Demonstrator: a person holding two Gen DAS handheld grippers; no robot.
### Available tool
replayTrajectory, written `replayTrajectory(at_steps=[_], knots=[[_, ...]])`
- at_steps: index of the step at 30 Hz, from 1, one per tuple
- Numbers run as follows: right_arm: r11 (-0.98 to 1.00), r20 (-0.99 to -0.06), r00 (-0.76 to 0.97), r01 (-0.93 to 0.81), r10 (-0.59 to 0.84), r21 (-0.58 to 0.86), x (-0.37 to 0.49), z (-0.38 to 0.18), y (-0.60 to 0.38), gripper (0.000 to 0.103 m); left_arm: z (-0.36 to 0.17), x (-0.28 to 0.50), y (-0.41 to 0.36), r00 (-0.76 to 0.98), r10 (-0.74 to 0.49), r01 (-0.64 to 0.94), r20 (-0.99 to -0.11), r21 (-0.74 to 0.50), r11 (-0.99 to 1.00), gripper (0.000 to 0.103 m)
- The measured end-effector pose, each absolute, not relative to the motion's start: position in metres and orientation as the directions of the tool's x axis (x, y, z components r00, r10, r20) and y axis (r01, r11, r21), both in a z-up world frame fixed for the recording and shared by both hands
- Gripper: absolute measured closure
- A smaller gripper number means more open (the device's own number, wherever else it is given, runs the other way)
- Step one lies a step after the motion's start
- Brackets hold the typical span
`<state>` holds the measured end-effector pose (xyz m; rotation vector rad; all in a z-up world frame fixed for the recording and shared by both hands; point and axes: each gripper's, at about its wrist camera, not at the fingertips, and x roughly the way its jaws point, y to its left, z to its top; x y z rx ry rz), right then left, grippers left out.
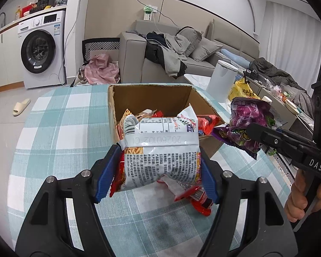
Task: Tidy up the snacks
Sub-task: 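Carry both bags over the SF box and lower them toward it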
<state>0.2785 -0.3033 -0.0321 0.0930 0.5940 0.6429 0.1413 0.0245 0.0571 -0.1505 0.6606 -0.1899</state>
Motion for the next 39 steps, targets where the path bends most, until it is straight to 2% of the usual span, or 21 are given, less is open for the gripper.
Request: replayTrajectory(at_steps=[23, 39], knots=[[0.823, -0.479, 0.673, -0.511, 0.563, 0.250, 0.313, 0.001, -0.285, 0.070, 0.085, 0.187, 0.015, 0.800, -0.169, 0.109, -0.575, -0.138, 0.984, 0.035], [0.830, -0.507, 0.662, -0.498, 0.552, 0.252, 0.338, -0.003, -0.268, 0.070, 0.074, 0.226, -0.002, 0.803, -0.148, 0.115, -0.577, -0.094, 0.989, 0.035]])
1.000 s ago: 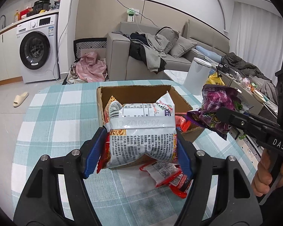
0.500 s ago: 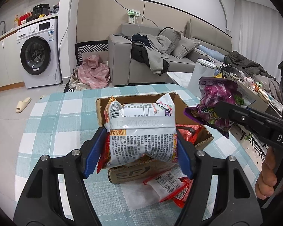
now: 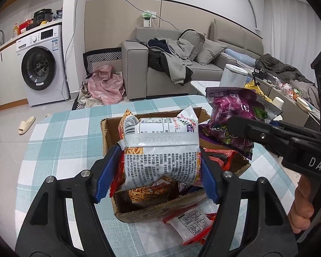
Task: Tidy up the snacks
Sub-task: 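Carry both bags over the SF box and lower them toward it, then open both tools to drop the bags into the SF box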
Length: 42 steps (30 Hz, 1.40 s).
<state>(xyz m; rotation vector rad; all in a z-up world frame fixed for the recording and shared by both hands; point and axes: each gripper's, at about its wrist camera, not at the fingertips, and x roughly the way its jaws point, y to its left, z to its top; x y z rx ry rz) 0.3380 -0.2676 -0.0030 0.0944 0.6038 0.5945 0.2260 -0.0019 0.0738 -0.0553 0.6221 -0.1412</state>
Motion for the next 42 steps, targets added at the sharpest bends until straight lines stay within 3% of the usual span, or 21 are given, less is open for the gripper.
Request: replayTrajectory(at_steps=[15, 33, 35, 38, 41, 42], knots=[[0.829, -0.523, 0.646, -0.473, 0.556, 0.297, 0.371, -0.021, -0.261, 0.070, 0.039, 0.267, 0.003, 0.786, -0.109, 0.072, -0.608, -0.086, 0.994, 0.034], [0.841, -0.551, 0.646, -0.488, 0.528, 0.234, 0.385, -0.035, -0.253, 0.070, 0.024, 0.288, 0.002, 0.764, -0.123, 0.087, -0.633, -0.088, 0.992, 0.030], [0.841, -0.549, 0.650, -0.495, 0.525, 0.218, 0.381, -0.032, -0.254, 0.067, 0.024, 0.287, 0.004, 0.765, -0.123, 0.087, -0.632, -0.088, 0.992, 0.028], [0.844, -0.538, 0.663, -0.497, 0.520, 0.204, 0.375, -0.029, -0.258, 0.053, 0.025, 0.282, 0.006, 0.767, -0.128, 0.090, -0.628, -0.092, 0.992, 0.023], [0.850, -0.527, 0.678, -0.490, 0.512, 0.194, 0.369, -0.026, -0.265, 0.049, 0.029, 0.275, 0.007, 0.770, -0.122, 0.094, -0.626, -0.078, 0.993, 0.019], [0.850, -0.526, 0.678, -0.489, 0.513, 0.197, 0.368, -0.026, -0.267, 0.039, 0.030, 0.273, 0.008, 0.770, -0.124, 0.096, -0.626, -0.078, 0.992, 0.017]])
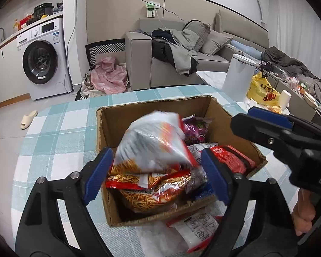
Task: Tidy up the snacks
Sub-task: 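Open both tools to drop the bags into the SF box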
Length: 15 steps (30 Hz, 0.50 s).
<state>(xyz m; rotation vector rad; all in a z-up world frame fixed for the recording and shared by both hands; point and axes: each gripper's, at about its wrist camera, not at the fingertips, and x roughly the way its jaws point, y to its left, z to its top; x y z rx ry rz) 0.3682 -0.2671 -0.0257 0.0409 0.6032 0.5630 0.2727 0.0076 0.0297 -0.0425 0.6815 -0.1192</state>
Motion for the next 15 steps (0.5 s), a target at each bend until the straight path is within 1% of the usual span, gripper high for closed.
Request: replayTrajectory(at_steps=[1, 2, 3, 5, 7, 11, 15], knots=[[0.851, -0.523, 0.680, -0.485, 0.513, 0.203, 0.367, -0.025, -0.271, 0.025, 0.031, 0.266, 0.008, 0.771, -0.125, 0.096, -0.624, -0.080, 0.992, 0.016], [0.852, -0.521, 0.683, -0.481, 0.512, 0.206, 0.365, -0.025, -0.273, 0.019, 0.032, 0.262, 0.010, 0.774, -0.124, 0.092, -0.621, -0.083, 0.992, 0.013], [0.854, -0.512, 0.690, -0.474, 0.511, 0.213, 0.363, -0.024, -0.278, 0.014, 0.033, 0.259, 0.011, 0.775, -0.120, 0.086, -0.620, -0.085, 0.993, 0.007], [0.853, -0.503, 0.693, -0.472, 0.515, 0.223, 0.358, -0.024, -0.285, 0.012, 0.034, 0.252, 0.015, 0.781, -0.107, 0.069, -0.615, -0.085, 0.994, 0.001], [0.850, -0.504, 0.688, -0.471, 0.521, 0.236, 0.355, -0.024, -0.291, 0.005, 0.036, 0.243, 0.020, 0.792, -0.106, 0.061, -0.601, -0.096, 0.994, 0.001], [0.844, -0.507, 0.678, -0.475, 0.532, 0.250, 0.344, -0.027, -0.298, 0.005, 0.036, 0.226, 0.032, 0.793, -0.113, 0.041, -0.598, -0.131, 0.990, 0.001], [0.840, -0.524, 0.663, -0.483, 0.536, 0.247, 0.333, -0.037, -0.300, 0.004, 0.036, 0.206, 0.037, 0.801, -0.114, 0.040, -0.587, -0.138, 0.990, 0.001]])
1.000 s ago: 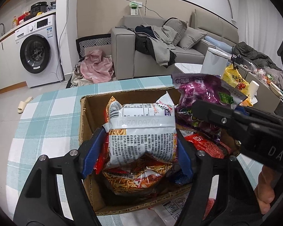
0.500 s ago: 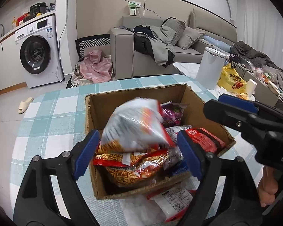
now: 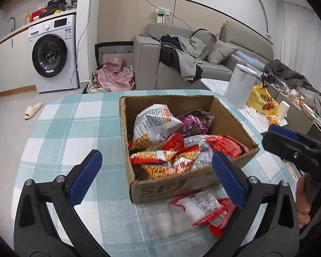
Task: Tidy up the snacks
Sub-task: 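Open both tools to drop the bags into the SF box, then move both tools back toward the packets lying beside the box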
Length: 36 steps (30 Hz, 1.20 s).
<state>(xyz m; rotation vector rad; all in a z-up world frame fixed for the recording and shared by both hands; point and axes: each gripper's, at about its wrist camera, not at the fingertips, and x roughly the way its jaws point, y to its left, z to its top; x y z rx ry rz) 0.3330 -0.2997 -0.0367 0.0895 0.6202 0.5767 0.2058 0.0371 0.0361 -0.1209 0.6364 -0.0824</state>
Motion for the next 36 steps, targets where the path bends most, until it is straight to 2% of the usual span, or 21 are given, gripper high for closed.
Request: replayTrajectory(at_steps=[10, 18, 36], knots=[[0.843, -0.548, 0.646, -0.470, 0.531, 0.263, 0.312, -0.059, -0.305, 0.004, 0.033, 0.162, 0.040, 0.816, -0.130, 0.055, -0.563, -0.148, 0.987, 0.001], [0.844, -0.561, 0.636, -0.457, 0.530, 0.280, 0.302, -0.072, -0.313, 0.004, 0.018, 0.145, 0.033, 0.798, -0.138, 0.080, -0.586, -0.124, 0.989, 0.001], [0.848, -0.687, 0.536, -0.478, 0.490, 0.232, 0.302, -0.107, -0.301, 0.004, 0.004, 0.136, 0.021, 0.770, -0.102, 0.087, -0.630, -0.054, 0.995, 0.001]])
